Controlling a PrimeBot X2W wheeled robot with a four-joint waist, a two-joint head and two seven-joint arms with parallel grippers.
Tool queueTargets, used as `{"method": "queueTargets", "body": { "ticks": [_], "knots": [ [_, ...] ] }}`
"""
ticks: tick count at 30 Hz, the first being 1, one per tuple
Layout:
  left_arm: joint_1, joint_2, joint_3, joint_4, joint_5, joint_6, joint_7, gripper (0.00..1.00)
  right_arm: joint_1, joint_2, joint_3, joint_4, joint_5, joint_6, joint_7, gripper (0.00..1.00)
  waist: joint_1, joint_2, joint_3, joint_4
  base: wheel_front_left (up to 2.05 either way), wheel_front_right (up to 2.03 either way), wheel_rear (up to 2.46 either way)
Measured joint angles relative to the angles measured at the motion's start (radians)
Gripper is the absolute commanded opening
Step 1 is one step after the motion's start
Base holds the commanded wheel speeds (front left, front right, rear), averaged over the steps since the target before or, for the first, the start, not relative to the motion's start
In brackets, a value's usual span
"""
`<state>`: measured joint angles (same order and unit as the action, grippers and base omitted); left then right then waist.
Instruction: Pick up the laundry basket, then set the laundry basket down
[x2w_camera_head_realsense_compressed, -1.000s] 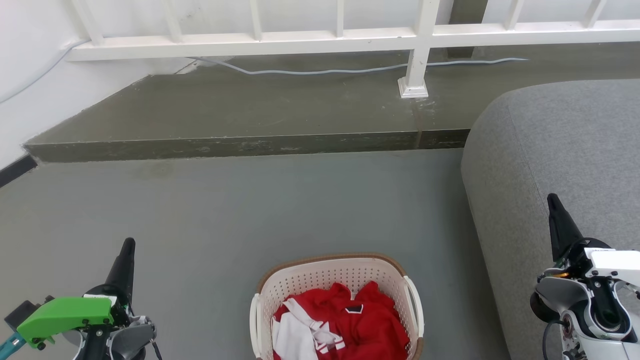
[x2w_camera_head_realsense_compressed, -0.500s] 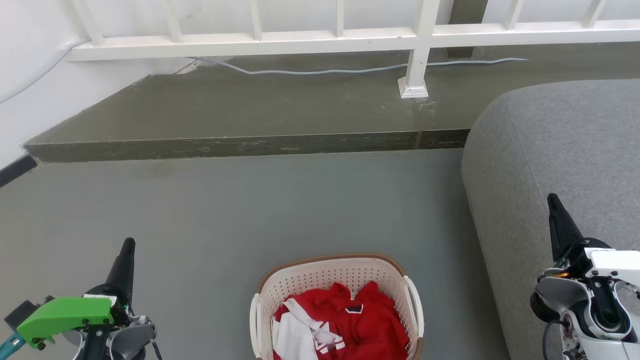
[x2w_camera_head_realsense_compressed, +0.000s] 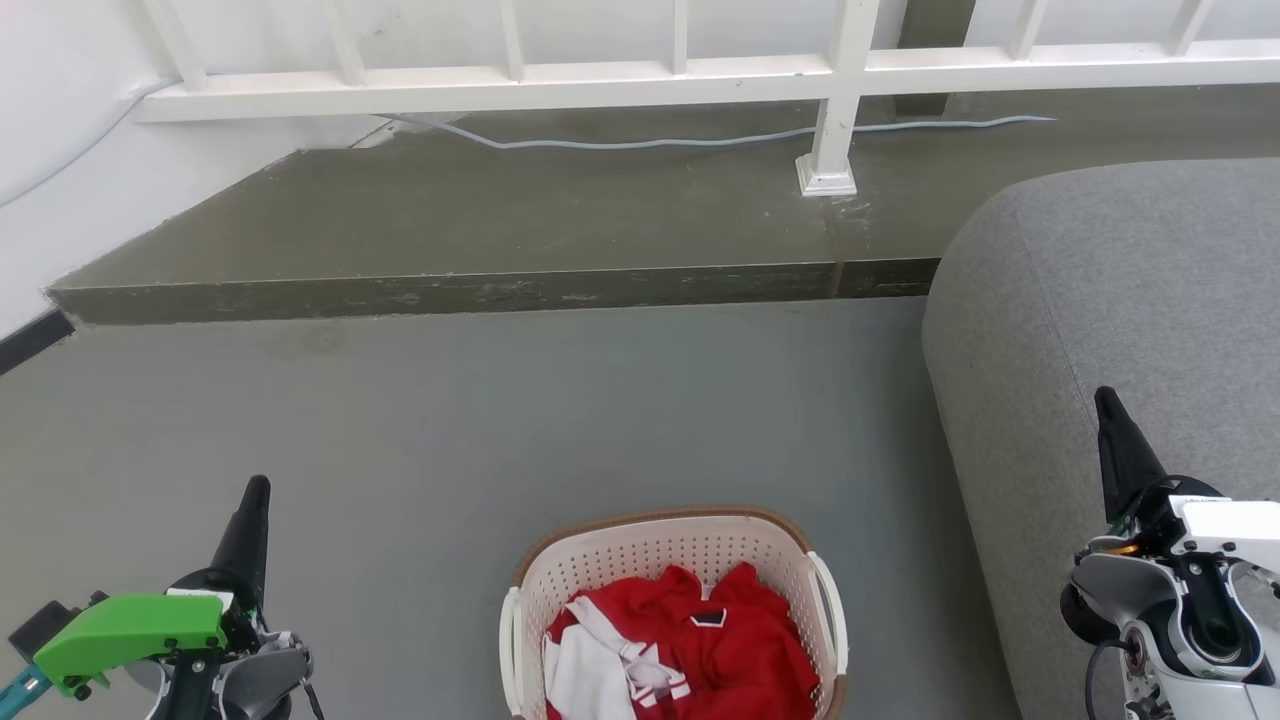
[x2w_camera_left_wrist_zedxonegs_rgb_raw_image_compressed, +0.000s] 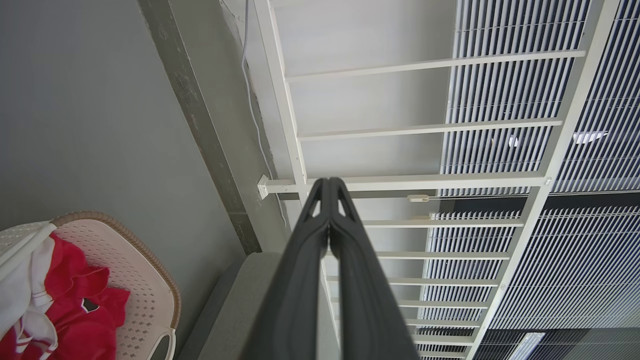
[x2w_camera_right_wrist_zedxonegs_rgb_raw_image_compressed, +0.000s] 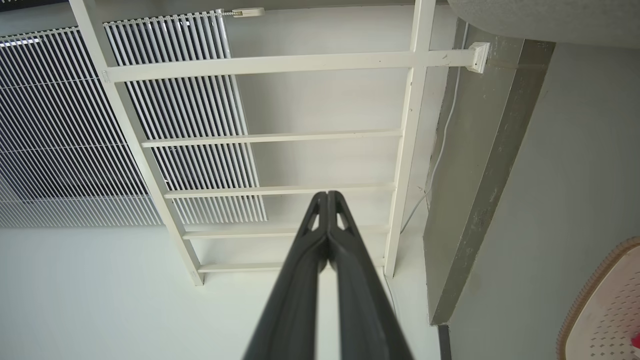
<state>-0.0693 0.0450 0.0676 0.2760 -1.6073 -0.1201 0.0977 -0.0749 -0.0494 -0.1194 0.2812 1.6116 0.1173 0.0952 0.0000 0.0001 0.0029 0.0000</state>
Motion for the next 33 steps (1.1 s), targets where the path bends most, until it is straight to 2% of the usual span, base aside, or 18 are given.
{"method": "queueTargets", "body": {
  "ticks": [33],
  "knots": [
    [0.0, 0.0, 0.001, 0.0, 0.0, 0.0, 0.004, 0.0, 0.0, 0.0, -0.001, 0.0, 0.0, 0.0, 0.002, 0.0, 0.0, 0.0, 0.0, 0.0, 0.0, 0.0, 0.0]
  ]
}}
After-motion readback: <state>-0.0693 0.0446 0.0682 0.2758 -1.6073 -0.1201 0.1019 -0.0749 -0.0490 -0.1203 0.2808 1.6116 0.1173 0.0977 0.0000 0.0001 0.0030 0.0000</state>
